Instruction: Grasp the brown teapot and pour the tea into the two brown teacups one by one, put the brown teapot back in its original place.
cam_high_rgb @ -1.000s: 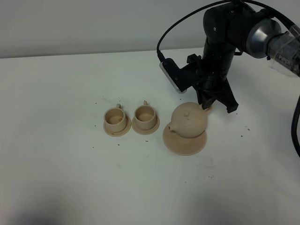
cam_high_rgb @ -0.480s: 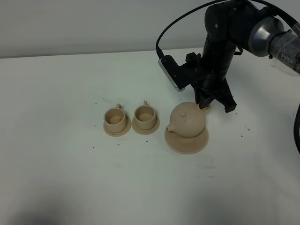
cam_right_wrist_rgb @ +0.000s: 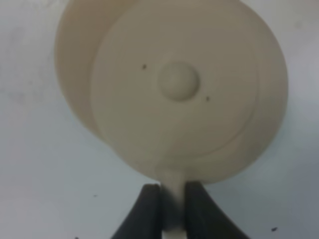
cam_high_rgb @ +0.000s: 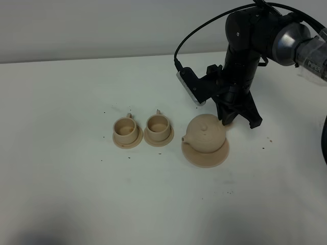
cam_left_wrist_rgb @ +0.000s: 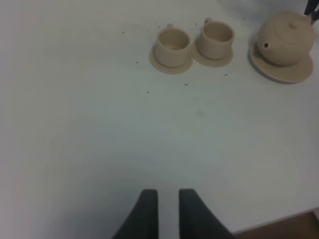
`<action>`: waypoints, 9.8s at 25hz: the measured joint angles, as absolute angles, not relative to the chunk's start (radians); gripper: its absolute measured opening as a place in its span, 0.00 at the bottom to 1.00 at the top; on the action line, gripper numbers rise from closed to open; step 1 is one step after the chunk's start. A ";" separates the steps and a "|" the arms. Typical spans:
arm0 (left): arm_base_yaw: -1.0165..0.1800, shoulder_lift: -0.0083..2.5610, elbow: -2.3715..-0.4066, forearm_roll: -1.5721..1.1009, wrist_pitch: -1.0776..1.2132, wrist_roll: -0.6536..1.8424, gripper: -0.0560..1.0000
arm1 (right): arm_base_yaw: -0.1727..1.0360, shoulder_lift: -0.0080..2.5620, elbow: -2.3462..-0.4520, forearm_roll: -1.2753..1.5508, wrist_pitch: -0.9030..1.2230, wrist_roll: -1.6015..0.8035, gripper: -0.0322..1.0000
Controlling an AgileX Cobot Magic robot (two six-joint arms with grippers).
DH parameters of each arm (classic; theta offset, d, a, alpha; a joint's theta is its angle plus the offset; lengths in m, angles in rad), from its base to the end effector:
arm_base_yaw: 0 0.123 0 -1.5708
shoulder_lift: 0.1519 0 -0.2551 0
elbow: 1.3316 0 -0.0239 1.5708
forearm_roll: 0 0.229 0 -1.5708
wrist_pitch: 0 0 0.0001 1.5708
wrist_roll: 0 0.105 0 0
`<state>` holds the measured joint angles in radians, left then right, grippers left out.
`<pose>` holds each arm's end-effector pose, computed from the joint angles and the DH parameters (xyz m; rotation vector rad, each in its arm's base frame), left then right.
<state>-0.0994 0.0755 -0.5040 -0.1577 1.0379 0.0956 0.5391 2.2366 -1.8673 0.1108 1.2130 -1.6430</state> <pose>0.0277 -0.0170 0.2628 0.2016 2.0782 -0.1929 0.3555 0.2253 0.1526 -2.6553 1.4409 0.0754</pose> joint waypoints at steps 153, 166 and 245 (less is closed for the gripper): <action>-0.099 0.076 -0.504 -0.158 1.038 0.096 0.17 | 0.590 2.199 -1.760 -0.017 1.132 -1.118 0.26; -0.099 0.076 -0.504 -0.158 1.038 0.096 0.17 | 0.590 2.199 -1.760 -0.010 1.148 -1.098 0.26; -0.099 0.076 -0.504 -0.158 1.038 0.095 0.17 | 0.629 2.216 -1.760 -0.077 1.152 -0.915 0.14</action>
